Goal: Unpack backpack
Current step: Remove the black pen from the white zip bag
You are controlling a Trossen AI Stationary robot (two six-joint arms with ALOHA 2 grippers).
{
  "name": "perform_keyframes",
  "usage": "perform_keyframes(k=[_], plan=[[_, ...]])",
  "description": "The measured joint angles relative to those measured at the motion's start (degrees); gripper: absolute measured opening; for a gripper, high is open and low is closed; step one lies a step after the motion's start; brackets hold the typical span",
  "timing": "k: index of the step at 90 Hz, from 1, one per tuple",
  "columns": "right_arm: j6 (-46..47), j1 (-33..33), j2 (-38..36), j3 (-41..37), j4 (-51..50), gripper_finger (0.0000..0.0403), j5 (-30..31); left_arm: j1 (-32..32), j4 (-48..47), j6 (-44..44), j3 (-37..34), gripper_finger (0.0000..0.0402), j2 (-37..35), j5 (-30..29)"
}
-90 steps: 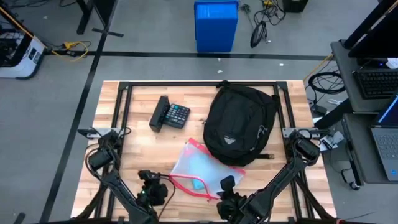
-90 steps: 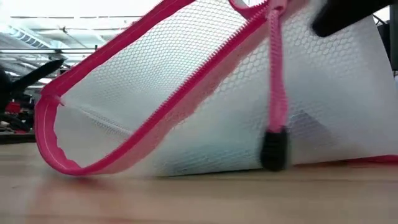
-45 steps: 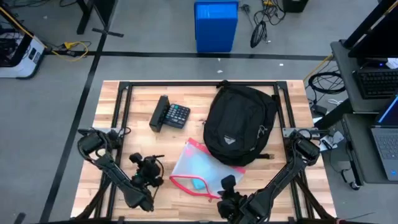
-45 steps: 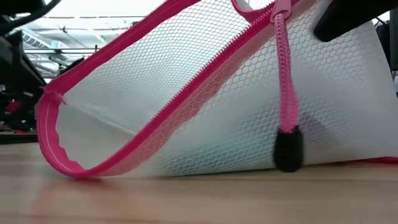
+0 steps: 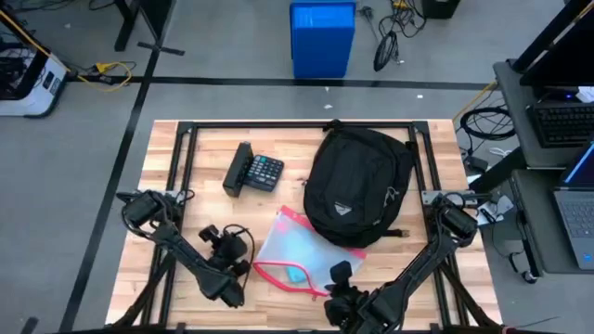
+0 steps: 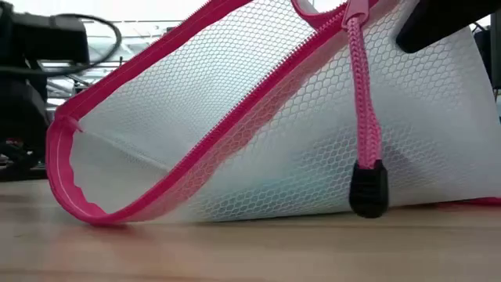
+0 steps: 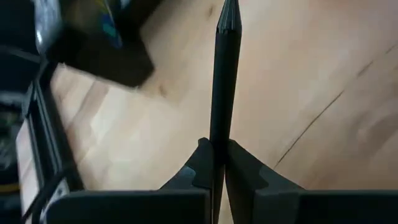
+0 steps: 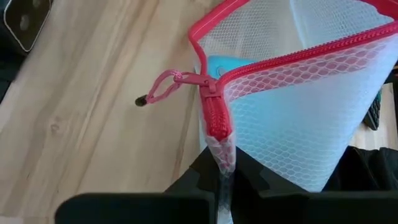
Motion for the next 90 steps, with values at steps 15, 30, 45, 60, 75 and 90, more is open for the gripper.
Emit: perform_keyframes(k=[15,30,45,60,75,90], plan=[[0.1,0.0,0.0,0.0,0.0,0.0000,0.0,2.0,0.0,1.7,0.0,0.0004,0.0,3.3],[0.8,0.0,0.0,0.0,0.1,0.0000,-0.7,3.4,-2.0,3.2,0.0,0.0004,0.0,5.1],[1.0,0.0,0.0,0.0,0.1,0.0000,-1.0,5.9,-7.6,3.5,-1.3,0.0004,0.0,9.5],[1.5,0.0,0.0,0.0,0.1,0.0000,-1.0,7.0,-1.5,5.4,-4.6,0.0004,0.0,10.6],[2.1,0.0,0.0,0.0,0.1,0.0000,-1.0,7.5,2.3,7.4,-7.9,0.0004,0.1,10.6],[1.9,0.0,0.0,0.0,0.0,0.0000,-1.1,7.3,3.4,8.3,-8.1,0.0004,0.1,10.7]])
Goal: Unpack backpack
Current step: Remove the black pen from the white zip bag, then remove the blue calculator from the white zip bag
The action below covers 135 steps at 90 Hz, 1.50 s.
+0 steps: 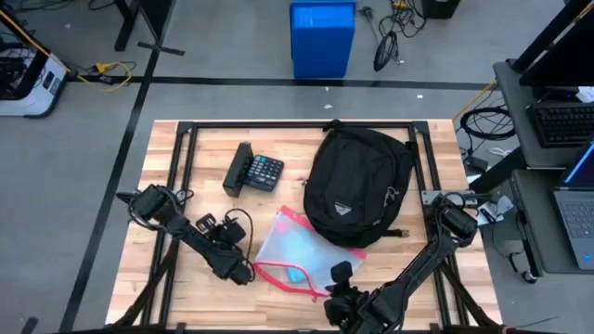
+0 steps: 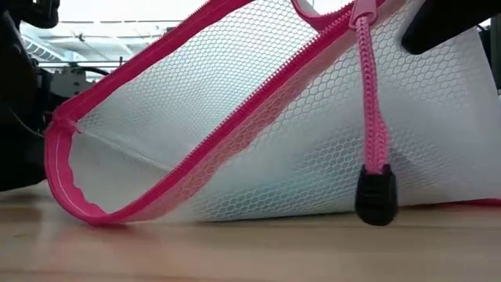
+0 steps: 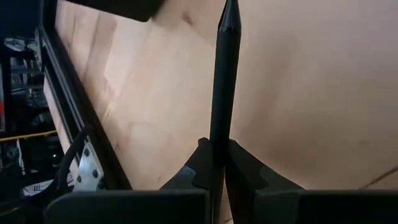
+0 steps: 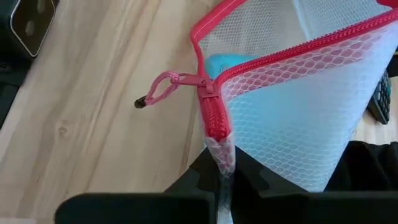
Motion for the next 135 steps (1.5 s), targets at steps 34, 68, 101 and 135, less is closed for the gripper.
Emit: perform_keyframes(k=[34,68,101,135], plan=[[-0.1,0.1,0.0,0.0,0.0,0.0000,0.0,0.1,5.4,3.8,-1.0,0.0052,-0.2,-0.7],[0.1,0.1,0.0,0.0,0.0,0.0000,0.0,0.0,4.6,3.8,-0.3,0.0097,-0.1,-0.4],[0.1,0.1,0.0,0.0,-0.1,0.0000,0.0,-1.2,4.0,4.0,4.1,0.0126,0.0,0.3],[0.1,0.1,0.0,0.0,-0.1,0.0000,0.0,-3.0,2.1,5.7,9.3,0.0166,0.0,0.1]])
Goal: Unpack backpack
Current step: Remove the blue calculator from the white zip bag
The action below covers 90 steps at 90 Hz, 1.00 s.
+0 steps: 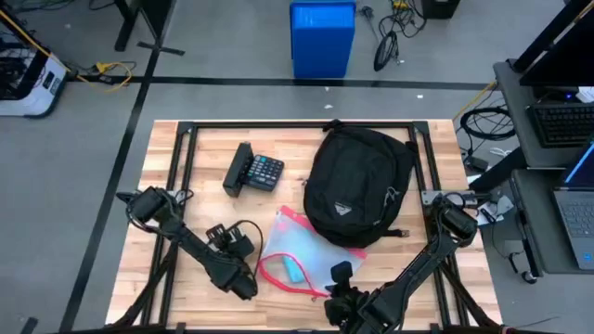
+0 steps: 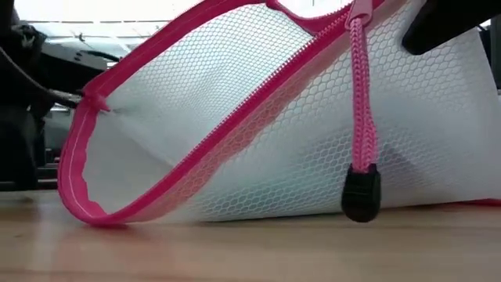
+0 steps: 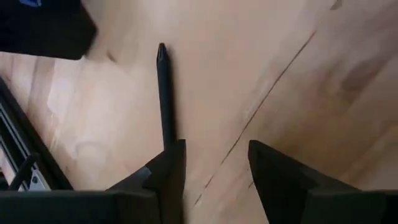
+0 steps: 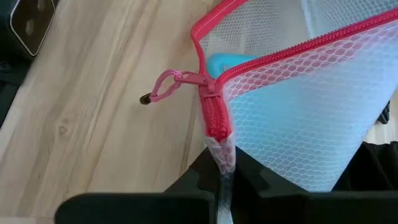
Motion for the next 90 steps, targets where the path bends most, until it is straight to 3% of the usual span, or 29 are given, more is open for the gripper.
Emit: perform_keyframes(k=[22,41,57,70,90], plan=[[0.0,0.0,0.0,0.0,0.0,0.0000,-0.1,-0.7,-6.9,-0.9,7.7,0.0168,0.0,2.4],[0.0,0.0,0.0,0.0,0.0,0.0000,-0.1,-4.4,-7.8,1.7,17.2,0.0168,0.0,-3.2],[0.0,0.0,0.0,0.0,0.0,0.0000,-0.1,-8.2,8.1,18.1,19.3,0.0168,0.0,-12.4],[0.4,0.0,0.0,0.0,0.1,0.0000,-0.2,-9.8,23.1,33.5,19.2,0.0168,1.0,-14.0],[0.1,0.0,0.0,0.0,0.5,0.0000,-0.2,-9.0,24.9,40.7,19.2,0.0168,4.6,-20.7]])
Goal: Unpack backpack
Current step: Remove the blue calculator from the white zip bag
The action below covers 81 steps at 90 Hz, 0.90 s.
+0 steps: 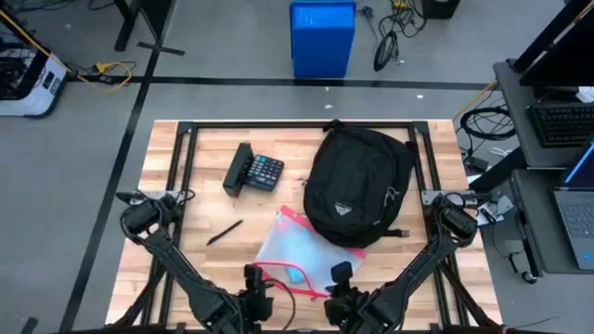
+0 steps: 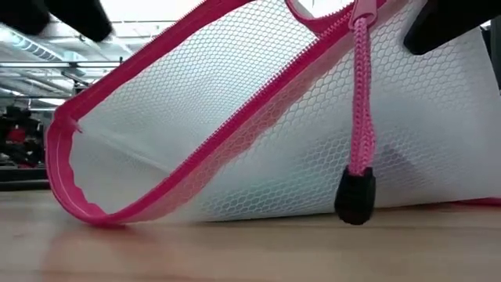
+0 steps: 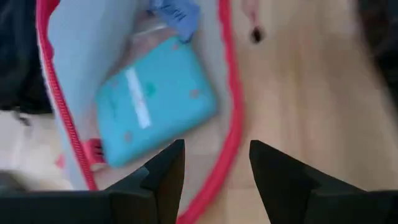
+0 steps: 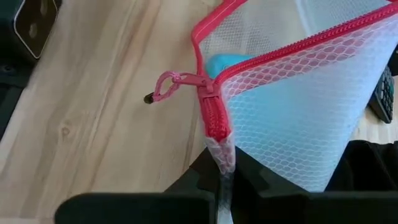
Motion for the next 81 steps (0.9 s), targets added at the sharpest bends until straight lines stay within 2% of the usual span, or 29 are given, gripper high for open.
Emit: perform_keyframes(k=[22,39,68,81], plan=[[-0.1,0.0,0.0,0.0,0.3,0.0000,-0.1,2.3,-0.4,12.6,-0.1,0.0168,5.2,-6.1],[0.0,-0.2,0.0,0.0,0.6,0.0000,-1.6,5.2,-0.6,20.5,-0.1,0.0168,8.8,-6.9],[-0.1,-0.2,-0.1,0.0,0.6,0.0000,-2.0,9.1,-0.2,22.0,-0.1,0.0168,10.7,-8.7],[-0.1,-0.2,-0.1,0.0,0.6,0.0000,-2.8,10.1,0.0,25.5,-0.1,0.0168,10.7,-6.5]])
